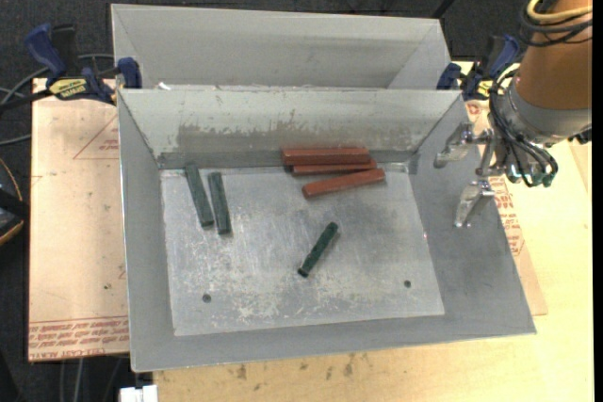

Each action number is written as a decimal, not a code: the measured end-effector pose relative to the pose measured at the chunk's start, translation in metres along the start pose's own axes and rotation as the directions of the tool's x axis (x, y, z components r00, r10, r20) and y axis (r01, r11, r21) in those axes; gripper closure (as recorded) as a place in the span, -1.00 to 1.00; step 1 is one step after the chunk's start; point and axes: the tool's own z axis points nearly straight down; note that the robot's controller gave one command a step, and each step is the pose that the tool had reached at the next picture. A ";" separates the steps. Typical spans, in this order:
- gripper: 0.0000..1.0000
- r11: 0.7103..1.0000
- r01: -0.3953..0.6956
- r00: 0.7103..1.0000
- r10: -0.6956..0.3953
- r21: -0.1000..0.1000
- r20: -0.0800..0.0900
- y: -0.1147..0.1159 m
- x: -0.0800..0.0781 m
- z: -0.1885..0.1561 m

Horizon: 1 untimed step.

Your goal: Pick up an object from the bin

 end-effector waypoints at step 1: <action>-1.00 1.000 0.003 1.000 -0.003 0.002 0.008 0.001 -0.002 -0.005</action>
Offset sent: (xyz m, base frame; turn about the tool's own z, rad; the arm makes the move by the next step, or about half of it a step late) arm 0.0635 0.0519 -0.1524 -0.3153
